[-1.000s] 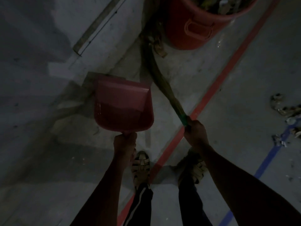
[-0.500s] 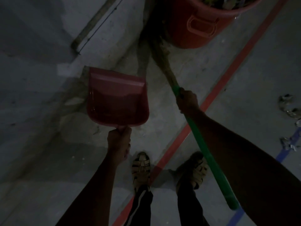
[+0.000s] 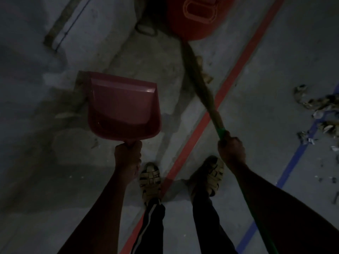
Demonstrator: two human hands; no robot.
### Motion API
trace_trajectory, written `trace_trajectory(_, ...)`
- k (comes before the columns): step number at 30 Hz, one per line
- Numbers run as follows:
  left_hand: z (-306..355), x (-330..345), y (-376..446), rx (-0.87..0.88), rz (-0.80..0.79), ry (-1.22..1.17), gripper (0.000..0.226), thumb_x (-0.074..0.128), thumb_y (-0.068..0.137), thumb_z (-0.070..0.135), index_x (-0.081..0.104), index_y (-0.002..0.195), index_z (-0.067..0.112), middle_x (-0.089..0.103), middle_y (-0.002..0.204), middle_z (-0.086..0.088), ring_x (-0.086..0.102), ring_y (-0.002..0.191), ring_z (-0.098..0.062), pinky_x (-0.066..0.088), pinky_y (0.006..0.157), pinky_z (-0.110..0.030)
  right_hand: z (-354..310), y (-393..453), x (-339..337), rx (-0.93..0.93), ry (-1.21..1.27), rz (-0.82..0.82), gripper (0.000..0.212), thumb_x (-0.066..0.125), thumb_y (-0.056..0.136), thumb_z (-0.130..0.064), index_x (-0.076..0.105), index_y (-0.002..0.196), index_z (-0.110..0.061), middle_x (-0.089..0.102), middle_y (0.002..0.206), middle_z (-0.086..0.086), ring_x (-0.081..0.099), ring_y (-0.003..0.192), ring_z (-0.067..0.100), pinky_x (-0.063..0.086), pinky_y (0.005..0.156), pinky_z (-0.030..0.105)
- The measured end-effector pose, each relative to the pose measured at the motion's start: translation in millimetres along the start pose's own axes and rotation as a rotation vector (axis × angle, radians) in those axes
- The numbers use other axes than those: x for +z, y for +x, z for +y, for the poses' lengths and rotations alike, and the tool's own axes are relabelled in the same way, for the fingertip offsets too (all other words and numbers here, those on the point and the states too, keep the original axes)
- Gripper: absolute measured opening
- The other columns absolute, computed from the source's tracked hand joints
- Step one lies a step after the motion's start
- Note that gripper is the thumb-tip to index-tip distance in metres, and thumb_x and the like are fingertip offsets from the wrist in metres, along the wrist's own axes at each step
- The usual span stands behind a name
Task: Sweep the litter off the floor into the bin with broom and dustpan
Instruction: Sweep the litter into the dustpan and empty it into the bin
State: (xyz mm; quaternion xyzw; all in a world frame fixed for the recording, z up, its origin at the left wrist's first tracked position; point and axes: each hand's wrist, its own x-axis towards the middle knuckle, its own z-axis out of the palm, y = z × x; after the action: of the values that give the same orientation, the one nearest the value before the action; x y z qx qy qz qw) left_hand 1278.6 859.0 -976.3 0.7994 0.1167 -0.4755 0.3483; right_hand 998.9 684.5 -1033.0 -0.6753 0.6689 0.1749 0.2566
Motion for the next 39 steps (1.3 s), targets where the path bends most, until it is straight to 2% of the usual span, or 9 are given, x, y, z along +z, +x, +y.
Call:
trace_trajectory(2,-3.5,0.9,-3.4,-0.004,-0.010,0.021,0.020,0.059,0.096,0.019,0.051,0.079,0.011,0.037,0.056,-0.008,0.030,0.032,-0.013,0.023,0.035,-0.016,43.1,-23.8,2.0,-0.005,0.002,0.084,0.042,0.052,0.095,-0.031,0.046,0.134,-0.017,0.061,0.099,0.016,0.062,0.075,0.036,0.057,0.064,0.045)
trace_trajectory(5,-11.4,-0.1,-9.4,0.000,-0.007,0.027,0.021,0.059,0.096,0.015,0.051,0.077,0.010,0.037,0.056,-0.007,0.030,0.032,-0.011,0.023,0.034,-0.014,89.8,-48.3,6.6,-0.112,-0.045,0.195,0.050,0.058,0.091,-0.019,0.048,0.139,-0.006,0.061,0.091,0.020,0.058,0.064,0.033,0.046,0.055,0.033)
trace_trajectory(9,-26.4,-1.3,-16.7,0.001,0.003,0.020,0.028,0.060,0.094,0.011,0.045,0.070,0.010,0.037,0.055,-0.006,0.031,0.037,-0.013,0.023,0.037,-0.017,107.0,-71.0,12.8,-0.263,-0.011,0.236,0.054,0.049,0.089,-0.023,0.052,0.136,0.002,0.060,0.087,0.020,0.055,0.059,0.033,0.042,0.050,0.029)
trace_trajectory(15,-51.3,-8.1,-30.5,-0.023,0.072,0.016,0.035,0.059,0.094,0.013,0.042,0.063,0.013,0.038,0.053,-0.004,0.031,0.040,-0.013,0.024,0.039,-0.018,42.2,-62.5,40.8,-0.412,0.098,0.027,0.065,0.040,0.084,-0.039,0.055,0.138,-0.005,0.062,0.096,0.023,0.064,0.074,0.041,0.053,0.061,0.040)
trace_trajectory(20,-77.5,-20.2,-35.7,-0.102,0.114,0.019,0.030,0.058,0.091,0.015,0.042,0.066,0.013,0.037,0.056,-0.007,0.030,0.038,-0.014,0.024,0.040,-0.018,-31.1,-50.5,60.1,-0.452,0.089,-0.153,0.056,0.044,0.091,-0.034,0.050,0.144,-0.015,0.061,0.107,0.021,0.063,0.091,0.042,0.053,0.074,0.043)
trace_trajectory(23,-91.8,-29.2,-38.2,-0.151,0.112,0.028,0.034,0.057,0.091,0.023,0.039,0.063,0.017,0.037,0.054,-0.005,0.030,0.036,-0.014,0.025,0.043,-0.019,-46.5,-44.3,68.8,-0.405,-0.014,-0.220,0.050,0.047,0.098,-0.033,0.044,0.146,-0.018,0.058,0.112,0.018,0.062,0.094,0.041,0.054,0.076,0.042)
trace_trajectory(27,-102.3,-43.3,-36.9,-0.160,0.109,0.017,0.043,0.059,0.094,0.028,0.037,0.059,0.019,0.037,0.051,-0.004,0.031,0.035,-0.014,0.025,0.043,-0.019,-38.6,-45.0,65.4,-0.135,-0.030,-0.153,0.043,0.049,0.097,-0.033,0.050,0.131,-0.007,0.060,0.113,0.017,0.062,0.100,0.041,0.050,0.078,0.041)
trace_trajectory(33,-101.6,-61.1,-27.3,-0.123,0.120,0.002,0.043,0.061,0.097,0.026,0.042,0.060,0.015,0.039,0.048,-0.004,0.034,0.033,-0.014,0.026,0.039,-0.017,0.8,-63.0,59.4,-0.098,-0.031,0.010,0.043,0.050,0.096,-0.025,0.046,0.135,-0.006,0.053,0.120,0.019,0.061,0.086,0.044,0.054,0.076,0.053)
trace_trajectory(39,-101.1,-53.0,-23.5,-0.098,0.105,0.006,0.048,0.060,0.098,0.023,0.037,0.056,0.018,0.037,0.043,0.001,0.031,0.031,-0.013,0.025,0.037,-0.017,7.3,-68.6,74.8,-0.381,-0.103,0.085,0.052,0.042,0.091,-0.034,0.047,0.139,-0.015,0.038,0.143,0.005,0.060,0.061,0.039,0.055,0.058,0.047)
